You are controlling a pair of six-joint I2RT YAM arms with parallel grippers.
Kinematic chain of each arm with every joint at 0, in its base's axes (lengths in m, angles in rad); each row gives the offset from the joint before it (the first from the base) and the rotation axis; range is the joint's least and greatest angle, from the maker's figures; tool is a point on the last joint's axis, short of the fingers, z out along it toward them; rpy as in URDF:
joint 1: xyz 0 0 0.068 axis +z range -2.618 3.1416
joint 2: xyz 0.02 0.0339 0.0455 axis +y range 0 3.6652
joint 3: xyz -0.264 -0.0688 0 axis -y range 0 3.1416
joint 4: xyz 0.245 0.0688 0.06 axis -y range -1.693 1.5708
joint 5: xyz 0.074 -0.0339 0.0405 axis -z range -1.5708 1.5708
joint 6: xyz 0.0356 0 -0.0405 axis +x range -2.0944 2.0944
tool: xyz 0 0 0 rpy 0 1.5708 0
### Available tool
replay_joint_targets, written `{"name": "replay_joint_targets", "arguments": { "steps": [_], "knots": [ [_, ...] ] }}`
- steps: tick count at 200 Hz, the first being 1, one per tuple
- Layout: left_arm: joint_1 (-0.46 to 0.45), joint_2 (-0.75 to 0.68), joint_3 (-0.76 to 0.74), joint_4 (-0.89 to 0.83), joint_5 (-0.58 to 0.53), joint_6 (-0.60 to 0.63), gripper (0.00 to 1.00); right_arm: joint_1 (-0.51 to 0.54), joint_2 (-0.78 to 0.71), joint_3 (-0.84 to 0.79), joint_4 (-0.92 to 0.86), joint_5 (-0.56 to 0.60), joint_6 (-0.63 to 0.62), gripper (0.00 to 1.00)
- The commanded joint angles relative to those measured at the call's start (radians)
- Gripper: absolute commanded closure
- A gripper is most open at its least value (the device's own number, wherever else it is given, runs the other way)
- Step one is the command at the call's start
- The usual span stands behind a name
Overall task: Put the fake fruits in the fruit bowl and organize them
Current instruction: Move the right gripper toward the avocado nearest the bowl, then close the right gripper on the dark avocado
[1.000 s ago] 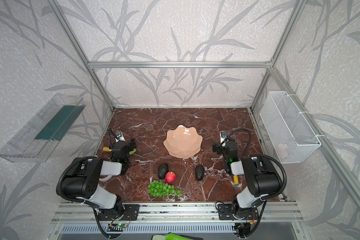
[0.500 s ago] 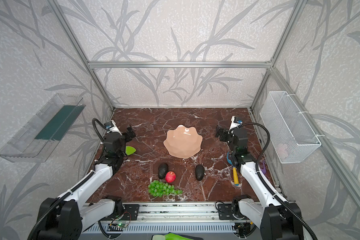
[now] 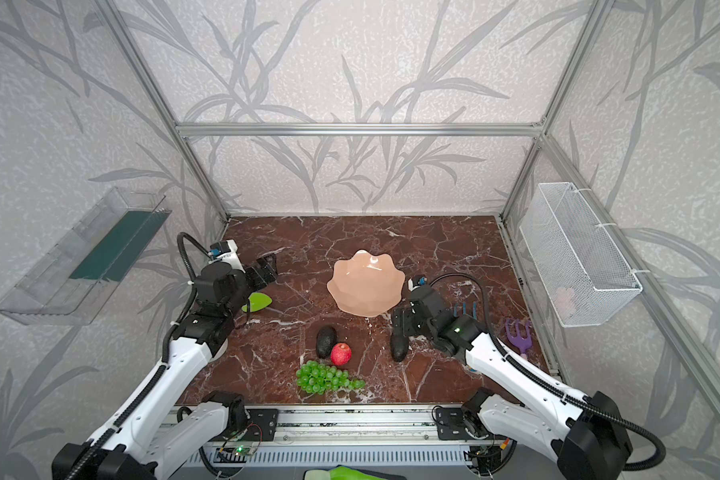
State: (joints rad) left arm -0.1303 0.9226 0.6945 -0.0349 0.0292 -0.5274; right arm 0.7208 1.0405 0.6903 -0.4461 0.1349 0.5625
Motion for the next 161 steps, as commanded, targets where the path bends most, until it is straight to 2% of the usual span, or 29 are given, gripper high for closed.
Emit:
{"name": "replay_joint_targets", "arguments": {
  "steps": [1, 51, 103, 130, 161],
  "knots": [
    [-0.007, -0.020, 0.048, -0.178, 0.043, -0.017, 0.10, 0.061, 0.050, -0.035, -0.060, 0.048, 0.127, 0.10],
    [-0.009, -0.095, 0.045, -0.248, 0.013, -0.003, 0.10, 0.163, 0.199, -0.050, -0.007, 0.104, 0.228, 0.13],
    [-0.009, -0.133, 0.033, -0.280, -0.008, 0.006, 0.09, 0.164, 0.292, -0.045, 0.063, 0.108, 0.232, 0.32],
    [-0.008, -0.131, 0.033, -0.292, -0.021, 0.010, 0.08, 0.167, 0.270, -0.046, 0.063, 0.109, 0.227, 0.43],
    [-0.007, -0.144, 0.018, -0.289, -0.040, 0.005, 0.07, 0.169, 0.219, -0.005, -0.022, 0.136, 0.187, 0.49]
  ]
}}
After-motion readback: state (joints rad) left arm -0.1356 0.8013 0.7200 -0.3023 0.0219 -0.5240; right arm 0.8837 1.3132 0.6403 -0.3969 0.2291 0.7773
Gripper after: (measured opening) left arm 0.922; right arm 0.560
